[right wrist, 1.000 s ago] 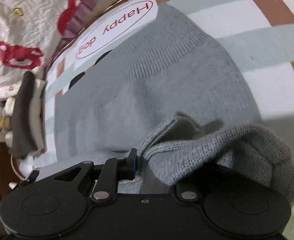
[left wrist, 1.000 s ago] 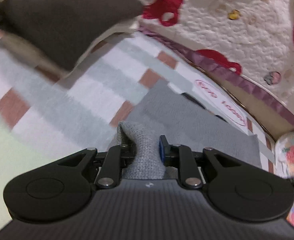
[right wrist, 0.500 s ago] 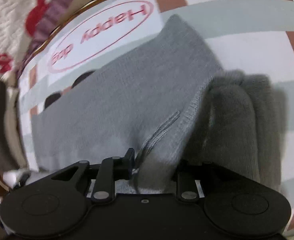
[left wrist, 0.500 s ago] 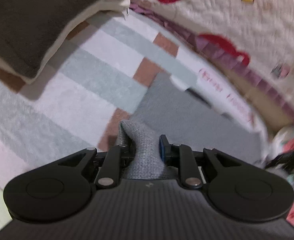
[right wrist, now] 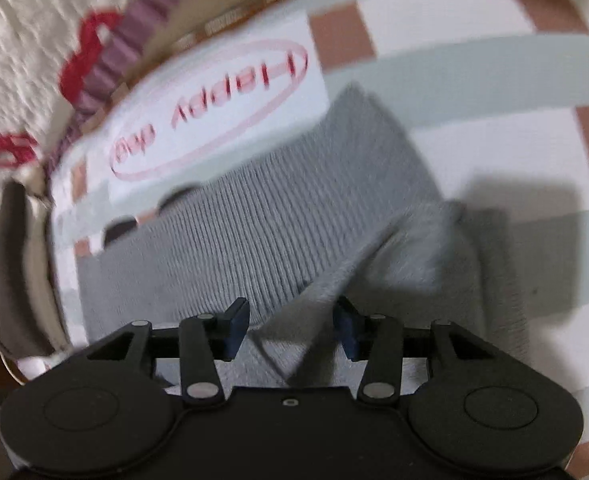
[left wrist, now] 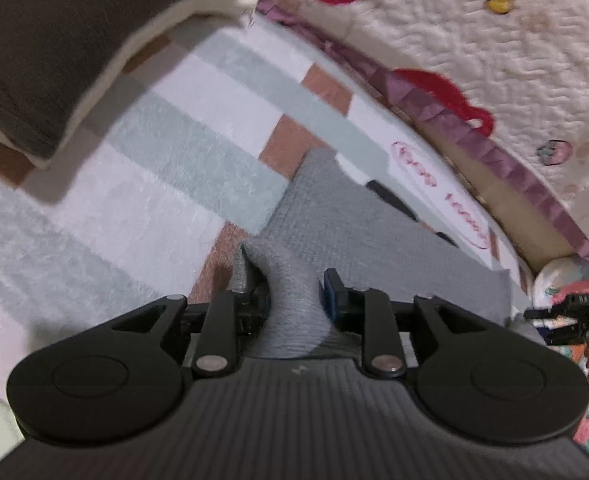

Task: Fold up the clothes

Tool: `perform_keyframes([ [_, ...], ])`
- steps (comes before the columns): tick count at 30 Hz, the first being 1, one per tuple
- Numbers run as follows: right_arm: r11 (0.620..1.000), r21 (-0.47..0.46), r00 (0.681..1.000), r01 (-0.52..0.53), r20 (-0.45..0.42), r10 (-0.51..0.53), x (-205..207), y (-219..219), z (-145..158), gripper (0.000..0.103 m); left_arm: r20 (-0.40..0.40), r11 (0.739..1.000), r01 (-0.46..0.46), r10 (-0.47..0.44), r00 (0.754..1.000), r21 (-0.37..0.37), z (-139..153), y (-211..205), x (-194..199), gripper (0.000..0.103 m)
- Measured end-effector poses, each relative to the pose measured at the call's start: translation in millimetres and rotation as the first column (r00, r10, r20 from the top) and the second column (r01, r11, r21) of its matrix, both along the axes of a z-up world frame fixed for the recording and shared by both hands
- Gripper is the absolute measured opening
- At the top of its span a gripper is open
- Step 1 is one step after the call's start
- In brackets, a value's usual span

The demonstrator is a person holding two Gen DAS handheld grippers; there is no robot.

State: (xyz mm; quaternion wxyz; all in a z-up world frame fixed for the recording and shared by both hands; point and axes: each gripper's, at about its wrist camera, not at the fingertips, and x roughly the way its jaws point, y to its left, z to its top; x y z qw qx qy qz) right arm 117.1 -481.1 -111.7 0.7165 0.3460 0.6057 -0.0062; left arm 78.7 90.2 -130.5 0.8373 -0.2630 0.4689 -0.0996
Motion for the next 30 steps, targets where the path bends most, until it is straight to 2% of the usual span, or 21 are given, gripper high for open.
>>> perform_keyframes([
  [2, 0.999, -0.038, 0.995, 0.01, 0.104, -0.006, -10.2, -5.1, 14.8, 0.051, 0.081, 0.999, -0.025, 0.023, 0.996, 0.02, 14.4, 7.5, -12.9, 0.04],
  [4, 0.995, -0.1, 0.978, 0.003, 0.208, 0.018, -21.5, -6.2, 28.9, 0.051, 0.158, 0.998, -0.039, 0.029, 0.987, 0.056, 29.8, 12.8, -23.8, 0.04],
  [5, 0.989, -0.145, 0.965, -0.009, 0.258, 0.047, -28.0, -4.3, 35.4, 0.051, 0.184, 0.996, -0.014, -0.002, 0.983, 0.085, 36.8, 11.6, -25.9, 0.041],
  [6, 0.977, -0.211, 0.945, -0.039, 0.31, 0.104, -37.3, -0.1, 41.9, 0.051, 0.209, 0.993, 0.01, -0.034, 0.977, 0.116, 43.9, 10.5, -28.1, 0.041],
  [8, 0.916, -0.391, 0.876, -0.094, 0.405, 0.263, -67.7, 16.7, 49.3, 0.052, 0.246, 0.975, 0.11, -0.157, 0.956, 0.195, 52.2, -1.1, -32.2, 0.045],
  [10, 0.823, -0.552, 0.783, -0.136, 0.449, 0.431, -103.2, 31.0, 48.8, 0.061, 0.25, 0.92, 0.265, -0.34, 0.907, 0.288, 51.3, -21.1, -37.8, 0.052],
  [12, 0.745, -0.632, 0.714, -0.211, 0.421, 0.559, -127.0, 40.0, 34.6, 0.064, 0.214, 0.837, 0.435, -0.515, 0.83, 0.331, 41.2, -38.7, -43.6, 0.063],
  [13, 0.707, -0.658, 0.683, -0.259, 0.392, 0.616, -136.6, 43.4, 25.6, 0.064, 0.191, 0.791, 0.499, -0.583, 0.789, 0.353, 36.0, -47.0, -46.0, 0.063],
  [16, 0.628, -0.688, 0.648, -0.362, 0.299, 0.701, -140.4, 47.4, 8.3, 0.064, 0.126, 0.667, 0.6, -0.708, 0.695, 0.441, 21.2, -69.5, -52.4, 0.063],
  [17, 0.601, -0.699, 0.637, -0.388, 0.268, 0.723, -139.7, 48.9, 3.9, 0.064, 0.138, 0.635, 0.597, -0.733, 0.666, 0.491, 20.7, -76.8, -55.8, 0.063],
  [18, 0.59, -0.706, 0.635, -0.392, 0.257, 0.729, -134.3, 49.1, 3.3, 0.064, 0.153, 0.615, 0.591, -0.749, 0.644, 0.522, 21.4, -83.0, -57.4, 0.063],
  [19, 0.582, -0.712, 0.634, -0.393, 0.249, 0.732, -128.2, 49.1, 3.4, 0.064, 0.168, 0.605, 0.592, -0.761, 0.627, 0.533, 22.3, -89.3, -57.6, 0.063],
  [21, 0.578, -0.718, 0.637, -0.387, 0.244, 0.731, -114.0, 48.5, 4.3, 0.065, 0.204, 0.615, 0.613, -0.769, 0.606, 0.496, 24.9, -102.1, -54.0, 0.065],
  [24, 0.606, -0.705, 0.655, -0.37, 0.265, 0.708, -91.8, 48.5, 4.9, 0.067, 0.242, 0.626, 0.657, -0.775, 0.584, 0.419, 25.0, -120.6, -50.2, 0.07],
  [26, 0.634, -0.678, 0.657, -0.372, 0.291, 0.696, -82.2, 54.0, 4.0, 0.067, 0.236, 0.612, 0.67, -0.787, 0.57, 0.42, 19.8, -134.5, -52.0, 0.07],
  [27, 0.641, -0.661, 0.638, -0.391, 0.307, 0.706, -80.5, 60.6, 3.8, 0.067, 0.225, 0.598, 0.663, -0.794, 0.564, 0.449, 15.5, -142.0, -53.8, 0.071],
  [28, 0.627, -0.659, 0.606, -0.415, 0.313, 0.731, -81.4, 68.9, 3.6, 0.066, 0.205, 0.584, 0.651, -0.8, 0.564, 0.486, 11.4, -148.6, -54.3, 0.071],
  [29, 0.584, -0.681, 0.556, -0.442, 0.304, 0.774, -83.3, 80.3, 2.1, 0.066, 0.186, 0.568, 0.637, -0.804, 0.564, 0.521, 7.4, -155.3, -54.8, 0.074],
  [30, 0.543, -0.708, 0.522, -0.451, 0.284, 0.804, -83.2, 87.9, -0.9, 0.066, 0.166, 0.554, 0.629, -0.807, 0.567, 0.546, 2.6, -160.9, -53.9, 0.077],
])
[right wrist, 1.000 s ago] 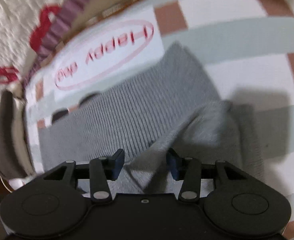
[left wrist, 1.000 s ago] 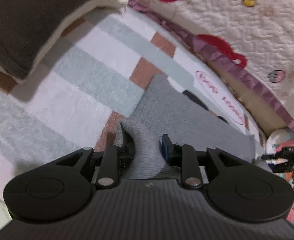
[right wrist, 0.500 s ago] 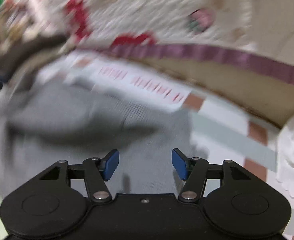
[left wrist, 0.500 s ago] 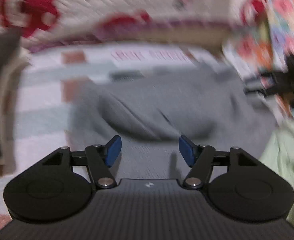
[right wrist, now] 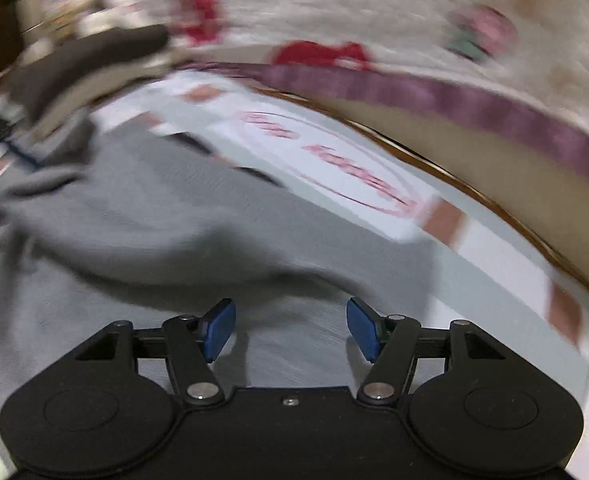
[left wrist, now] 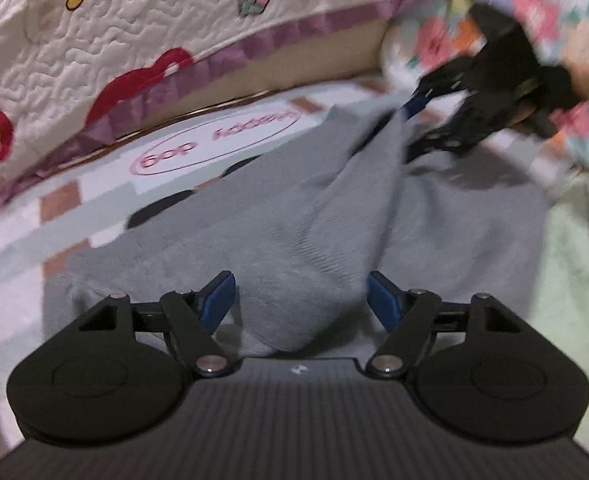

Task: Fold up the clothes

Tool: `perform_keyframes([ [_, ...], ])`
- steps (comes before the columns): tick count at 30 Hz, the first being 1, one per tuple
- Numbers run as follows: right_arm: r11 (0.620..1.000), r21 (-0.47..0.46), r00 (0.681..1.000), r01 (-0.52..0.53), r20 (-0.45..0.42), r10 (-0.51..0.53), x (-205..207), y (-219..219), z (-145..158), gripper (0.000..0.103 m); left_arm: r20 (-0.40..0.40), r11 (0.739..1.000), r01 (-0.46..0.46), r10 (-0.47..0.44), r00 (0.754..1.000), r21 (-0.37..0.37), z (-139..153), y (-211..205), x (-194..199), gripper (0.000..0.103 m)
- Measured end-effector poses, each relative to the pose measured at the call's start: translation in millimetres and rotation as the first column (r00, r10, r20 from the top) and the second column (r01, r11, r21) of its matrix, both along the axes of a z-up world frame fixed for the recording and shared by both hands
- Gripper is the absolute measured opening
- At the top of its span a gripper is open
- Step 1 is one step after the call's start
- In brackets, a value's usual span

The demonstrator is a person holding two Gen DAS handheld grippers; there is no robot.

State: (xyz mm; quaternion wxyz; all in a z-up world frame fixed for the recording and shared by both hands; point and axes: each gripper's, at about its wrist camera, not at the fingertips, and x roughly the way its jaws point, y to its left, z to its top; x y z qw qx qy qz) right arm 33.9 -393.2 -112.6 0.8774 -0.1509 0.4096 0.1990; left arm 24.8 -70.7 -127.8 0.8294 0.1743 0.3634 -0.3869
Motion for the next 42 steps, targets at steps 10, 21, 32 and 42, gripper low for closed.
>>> perform_keyframes([
  [10, 0.994, 0.106, 0.994, 0.031, -0.109, -0.019, 51.4, -1.9, -14.8, 0.091, -0.151, 0.988, -0.152, 0.152, 0.977, 0.012, -17.1, -6.9, 40.1, 0.014],
  [21, 0.934, 0.234, 0.94, 0.271, -0.272, -0.205, 93.8, -28.3, -42.3, 0.097, -0.053, 0.973, -0.215, 0.22, 0.974, 0.083, -13.2, -28.3, 51.5, 0.014],
  [32, 0.954, 0.162, 0.95, 0.254, 0.143, -0.277, 43.4, -5.4, 25.7, 0.004, 0.051, 0.922, -0.385, 0.387, 0.921, -0.046, 35.4, -22.4, 55.5, 0.013],
  [42, 0.901, 0.046, 0.886, 0.43, 0.171, -0.432, 72.3, -19.0, 13.6, 0.04, -0.045, 0.886, -0.462, 0.464, 0.885, 0.039, -3.8, 4.5, 81.4, 0.044],
])
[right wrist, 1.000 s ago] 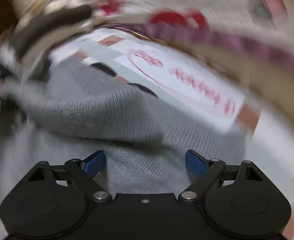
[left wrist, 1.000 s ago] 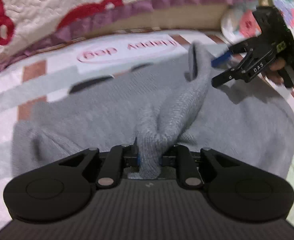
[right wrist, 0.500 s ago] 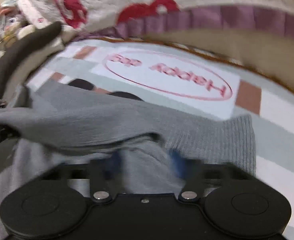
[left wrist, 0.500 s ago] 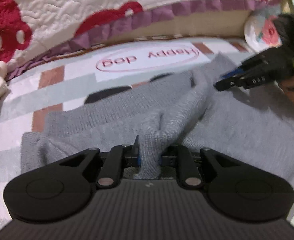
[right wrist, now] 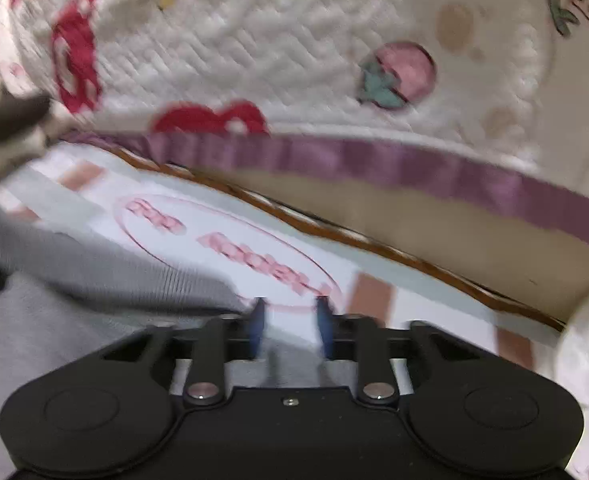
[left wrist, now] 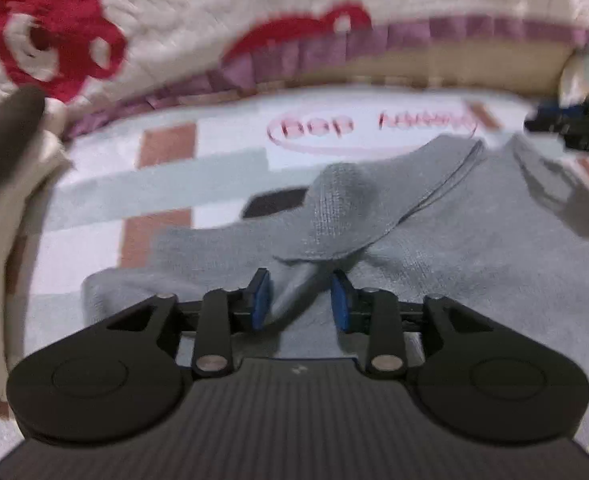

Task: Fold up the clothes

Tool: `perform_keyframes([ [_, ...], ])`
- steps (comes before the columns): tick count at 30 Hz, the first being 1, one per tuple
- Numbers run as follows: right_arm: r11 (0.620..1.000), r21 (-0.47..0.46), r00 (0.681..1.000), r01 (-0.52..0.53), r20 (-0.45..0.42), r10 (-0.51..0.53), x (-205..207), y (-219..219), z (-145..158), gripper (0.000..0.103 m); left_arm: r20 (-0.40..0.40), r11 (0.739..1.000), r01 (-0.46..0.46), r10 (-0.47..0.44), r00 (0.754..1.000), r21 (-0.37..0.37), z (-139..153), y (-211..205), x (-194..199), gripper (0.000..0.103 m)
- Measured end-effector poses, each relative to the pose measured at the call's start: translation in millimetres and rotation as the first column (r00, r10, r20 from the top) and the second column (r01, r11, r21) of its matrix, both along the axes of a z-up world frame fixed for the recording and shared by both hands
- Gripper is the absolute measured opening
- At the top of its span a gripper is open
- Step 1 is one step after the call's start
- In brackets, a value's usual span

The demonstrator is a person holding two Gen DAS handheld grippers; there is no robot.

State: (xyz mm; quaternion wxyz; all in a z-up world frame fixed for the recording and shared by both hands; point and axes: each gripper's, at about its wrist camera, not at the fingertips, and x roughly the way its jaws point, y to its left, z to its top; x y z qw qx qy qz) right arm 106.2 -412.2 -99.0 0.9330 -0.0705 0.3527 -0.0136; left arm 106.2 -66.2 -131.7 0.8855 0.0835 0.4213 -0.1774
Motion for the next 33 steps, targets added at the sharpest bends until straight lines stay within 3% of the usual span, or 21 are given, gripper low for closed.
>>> perform_keyframes([
  [2, 0.997, 0.047, 0.998, 0.058, 0.017, -0.059, -16.5, -17.7, -3.6, 0.051, 0.033, 0.998, -0.039, 0.041, 0.999, -0.047, 14.6, 32.0, -14.2, 0.051],
  [6, 0.964, 0.174, 0.98, 0.201, -0.038, -0.197, -56.2, -68.7, -13.5, 0.053, 0.047, 0.986, -0.159, 0.162, 0.986, -0.054, 21.5, 95.3, -29.6, 0.057],
  [9, 0.9, 0.337, 0.961, 0.277, -0.101, -0.257, -83.5, -103.3, -21.8, 0.053, -0.023, 0.965, -0.228, 0.227, 0.974, -0.129, 10.0, 133.0, -33.0, 0.057],
  [13, 0.804, 0.528, 0.962, 0.272, -0.174, -0.211, -101.9, -122.2, -35.9, 0.053, -0.154, 0.902, -0.314, 0.28, 0.948, -0.295, -11.0, 166.2, -34.2, 0.059],
  [14, 0.801, 0.527, 0.959, 0.284, -0.176, -0.224, -102.5, -121.0, -38.5, 0.056, -0.181, 0.885, -0.328, 0.282, 0.942, -0.33, -16.2, 168.0, -34.7, 0.059],
  [16, 0.803, 0.507, 0.949, 0.314, -0.175, -0.261, -103.2, -117.9, -42.9, 0.062, -0.202, 0.876, -0.326, 0.268, 0.942, -0.355, -23.1, 162.6, -36.7, 0.061],
  [19, 0.806, 0.484, 0.94, 0.34, -0.177, -0.291, -95.8, -115.5, -50.8, 0.07, -0.192, 0.9, -0.291, 0.239, 0.952, -0.326, -30.0, 144.4, -37.6, 0.062],
  [20, 0.808, 0.491, 0.946, 0.324, -0.17, -0.276, -92.6, -114.9, -52.0, 0.07, -0.178, 0.911, -0.277, 0.231, 0.957, -0.307, -31.3, 138.3, -40.1, 0.059],
  [21, 0.81, 0.499, 0.951, 0.308, -0.163, -0.262, -89.5, -114.4, -53.2, 0.07, -0.159, 0.924, -0.259, 0.222, 0.962, -0.28, -31.4, 133.2, -44.5, 0.044],
  [22, 0.812, 0.506, 0.956, 0.292, -0.155, -0.247, -86.3, -113.8, -54.4, 0.066, -0.129, 0.944, -0.233, 0.208, 0.97, -0.234, -31.0, 127.6, -47.4, 0.034],
  [23, 0.813, 0.513, 0.961, 0.275, -0.147, -0.233, -83.2, -113.3, -55.6, 0.036, -0.093, 0.963, -0.201, 0.187, 0.978, -0.179, -29.5, 121.8, -50.7, 0.023],
  [24, 0.814, 0.52, 0.966, 0.259, -0.14, -0.218, -80.1, -112.8, -56.8, 0.02, -0.064, 0.976, -0.167, 0.159, 0.985, -0.142, -26.4, 118.1, -54.8, 0.014],
  [27, 0.908, 0.386, 0.981, 0.16, 0.037, -0.189, -81.9, -91.4, -19.7, 0.017, -0.035, 0.984, -0.147, 0.144, 0.989, -0.101, -16.2, 117.4, -61.7, 0.01],
  [28, 0.941, 0.305, 0.98, 0.147, 0.084, -0.18, -83.0, -85.6, -11.1, 0.016, -0.035, 0.982, -0.159, 0.156, 0.987, -0.098, -15.5, 119.6, -62.6, 0.01],
  [31, 0.967, 0.177, 0.983, 0.184, -0.005, -0.186, -66.9, -83.8, -25.3, 0.017, -0.055, 0.974, -0.207, 0.203, 0.978, -0.093, -16.8, 123.9, -66.7, 0.013],
  [33, 0.977, 0.084, 0.978, 0.198, -0.08, -0.192, -56.6, -76.1, -35.3, 0.021, -0.04, 0.976, -0.217, 0.218, 0.975, 0.027, -4.9, 113.9, -81.8, 0.027],
])
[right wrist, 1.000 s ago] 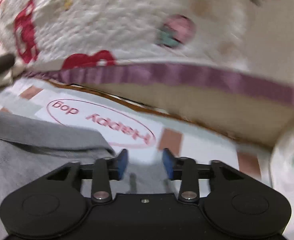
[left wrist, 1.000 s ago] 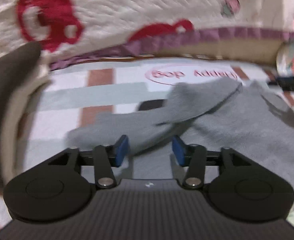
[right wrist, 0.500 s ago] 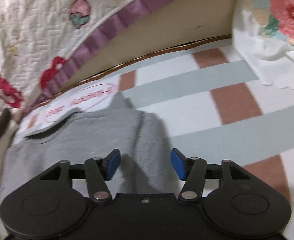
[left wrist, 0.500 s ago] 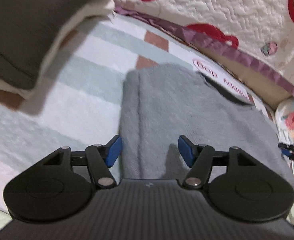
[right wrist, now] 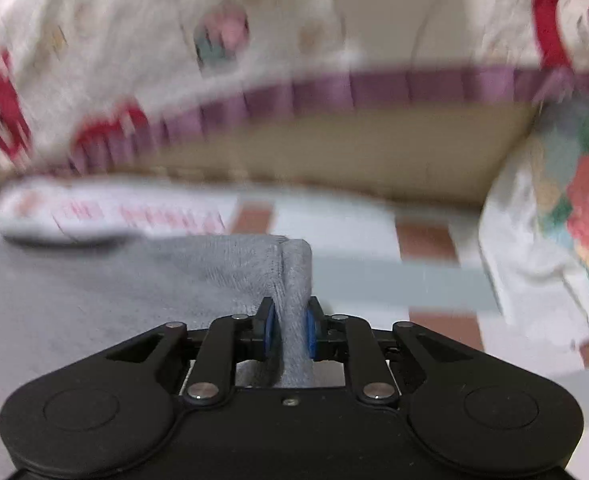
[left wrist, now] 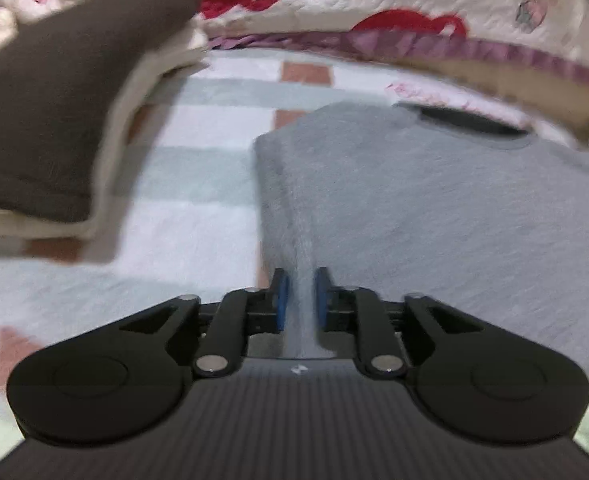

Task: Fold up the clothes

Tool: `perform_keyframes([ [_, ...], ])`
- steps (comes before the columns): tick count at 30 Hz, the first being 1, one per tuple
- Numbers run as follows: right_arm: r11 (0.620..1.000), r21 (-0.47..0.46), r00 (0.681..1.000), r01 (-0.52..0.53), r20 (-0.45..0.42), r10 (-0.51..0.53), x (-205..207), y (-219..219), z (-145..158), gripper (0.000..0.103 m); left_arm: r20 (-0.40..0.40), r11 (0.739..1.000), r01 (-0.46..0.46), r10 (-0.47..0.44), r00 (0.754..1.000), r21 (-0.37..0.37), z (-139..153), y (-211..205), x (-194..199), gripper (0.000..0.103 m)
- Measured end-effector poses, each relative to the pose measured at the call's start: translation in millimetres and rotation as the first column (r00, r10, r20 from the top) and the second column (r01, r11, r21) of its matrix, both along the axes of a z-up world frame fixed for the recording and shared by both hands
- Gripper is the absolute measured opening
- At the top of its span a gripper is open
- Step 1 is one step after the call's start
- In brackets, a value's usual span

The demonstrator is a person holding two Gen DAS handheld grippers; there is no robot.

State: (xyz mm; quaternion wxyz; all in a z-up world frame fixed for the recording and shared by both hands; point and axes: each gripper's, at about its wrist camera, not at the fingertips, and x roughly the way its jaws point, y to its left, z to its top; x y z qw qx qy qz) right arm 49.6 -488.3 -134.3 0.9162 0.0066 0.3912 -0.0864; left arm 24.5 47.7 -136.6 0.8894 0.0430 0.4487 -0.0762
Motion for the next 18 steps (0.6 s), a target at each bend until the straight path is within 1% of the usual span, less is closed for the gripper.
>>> perform_keyframes([
  [1, 0.999, -0.047, 1.0, -0.009, -0.014, 0.008, -2.7, 9.6, 3.3, 0.024, 0.01, 0.999, 0.0, 0.0, 1.0, 0.032, 9.0, -4.4, -11.5, 0.031],
  [2, 0.995, -0.095, 1.0, -0.019, -0.021, 0.017, -6.8, 19.3, 7.9, 0.033, 0.04, 1.0, 0.0, 0.0, 0.999, 0.001, 20.1, -5.6, -26.4, 0.041],
  [3, 0.994, -0.112, 1.0, -0.011, 0.007, 0.012, -19.6, 26.1, 17.6, 0.051, 0.065, 0.998, 0.002, 0.002, 0.998, -0.058, 29.5, -5.2, -40.2, 0.047],
  [4, 0.998, -0.056, 0.999, 0.029, 0.035, -0.027, -36.6, 25.5, 23.1, 0.06, 0.078, 0.989, 0.003, 0.009, 0.997, -0.15, 34.9, -3.3, -51.2, 0.047],
  [5, 0.997, 0.013, 0.996, 0.073, 0.057, -0.074, -54.1, 23.5, 27.8, 0.066, 0.09, 0.98, 0.01, 0.009, 0.996, -0.201, 36.8, -6.6, -57.6, 0.047],
  [7, 0.976, 0.153, 0.981, 0.154, 0.093, -0.169, -89.0, 19.6, 37.1, 0.066, 0.123, 0.977, 0.051, -0.025, 0.992, -0.207, 36.4, -23.4, -63.0, 0.045],
  [8, 0.952, 0.237, 0.973, 0.192, 0.078, -0.215, -107.5, 18.2, 32.8, 0.066, 0.134, 0.976, 0.079, -0.053, 0.99, -0.204, 35.6, -32.9, -65.0, 0.045],
  [9, 0.919, 0.322, 0.964, 0.228, 0.055, -0.259, -126.3, 17.0, 26.8, 0.066, 0.134, 0.973, 0.116, -0.091, 0.987, -0.201, 33.8, -43.2, -66.1, 0.045],
  [10, 0.876, 0.404, 0.954, 0.264, 0.028, -0.3, -145.1, 15.7, 20.8, 0.066, 0.124, 0.967, 0.14, -0.115, 0.986, -0.212, 30.9, -50.6, -67.1, 0.046],
  [11, 0.825, 0.481, 0.941, 0.298, -0.003, -0.338, -163.9, 14.4, 14.8, 0.066, 0.105, 0.962, 0.151, -0.13, 0.986, -0.229, 26.8, -55.8, -67.7, 0.047],
  [12, 0.77, 0.533, 0.922, 0.35, -0.053, -0.383, -183.9, 14.2, 5.1, 0.066, 0.086, 0.956, 0.161, -0.144, 0.986, -0.247, 22.8, -60.9, -68.4, 0.047],
  [13, 0.715, 0.564, 0.895, 0.413, -0.104, -0.434, -201.5, 13.7, -4.4, 0.066, 0.063, 0.952, 0.164, -0.153, 0.986, -0.258, 17.9, -65.3, -69.0, 0.047],
  [15, 0.573, 0.662, 0.841, 0.483, -0.169, -0.514, -229.4, 8.8, -23.8, 0.067, 0.001, 0.961, 0.137, -0.141, 0.99, -0.24, 5.9, -71.0, -70.2, 0.047],
  [16, 0.496, 0.725, 0.831, 0.479, -0.192, -0.523, -234.6, 5.1, -33.7, 0.067, -0.024, 0.965, 0.122, -0.131, 0.991, -0.232, 1.0, -72.3, -70.8, 0.047],
  [18, 0.327, 0.832, 0.819, 0.448, -0.234, -0.524, -242.1, -2.5, -53.7, 0.067, -0.054, 0.967, 0.093, -0.108, 0.993, -0.237, -5.6, -71.4, -72.4, 0.047],
])
